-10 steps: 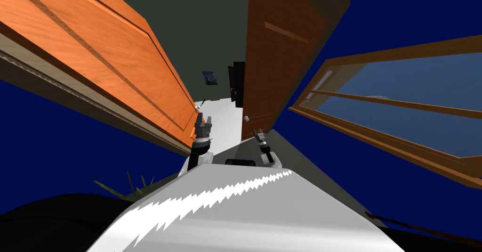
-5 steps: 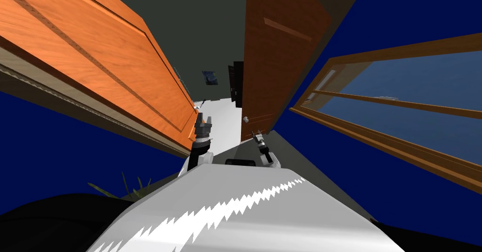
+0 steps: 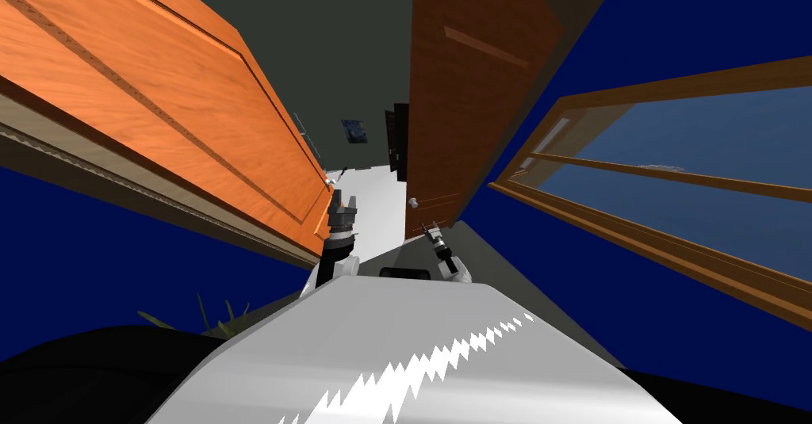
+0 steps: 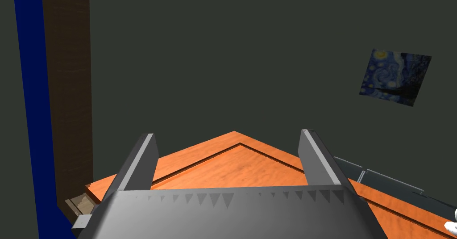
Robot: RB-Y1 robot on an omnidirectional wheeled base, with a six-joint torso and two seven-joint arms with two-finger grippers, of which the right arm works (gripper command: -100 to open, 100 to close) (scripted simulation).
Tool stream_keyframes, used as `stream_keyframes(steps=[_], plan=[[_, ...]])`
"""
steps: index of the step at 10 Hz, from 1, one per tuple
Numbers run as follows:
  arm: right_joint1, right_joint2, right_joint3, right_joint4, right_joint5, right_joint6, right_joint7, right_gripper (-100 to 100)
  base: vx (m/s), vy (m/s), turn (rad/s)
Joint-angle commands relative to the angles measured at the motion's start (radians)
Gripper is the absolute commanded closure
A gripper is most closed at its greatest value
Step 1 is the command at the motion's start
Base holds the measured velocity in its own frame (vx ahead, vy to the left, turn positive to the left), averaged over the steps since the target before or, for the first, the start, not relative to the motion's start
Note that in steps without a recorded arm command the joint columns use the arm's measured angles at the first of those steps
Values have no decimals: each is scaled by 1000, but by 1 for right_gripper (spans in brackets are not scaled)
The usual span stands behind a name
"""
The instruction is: Push the door open
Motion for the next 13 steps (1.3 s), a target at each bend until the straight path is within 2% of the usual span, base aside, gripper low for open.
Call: stream_keyframes(steps=[1, 3, 4, 7, 10, 13], plan=[[-14, 1, 1, 46, 20, -6, 37, -100, 85, -61, 28], [-36, 1, 1, 104, 40, -14, 75, -100, 81, -53, 25], [-36, 1, 1, 104, 40, -14, 75, -100, 53, -39, 9], [-62, 3, 0, 173, 64, -23, 120, -100, 59, -30, 17], [-63, 3, -3, 176, 64, -21, 127, -100, 67, -11, 13], [-64, 4, -7, 180, 62, -20, 135, -100, 187, 64, 25]])
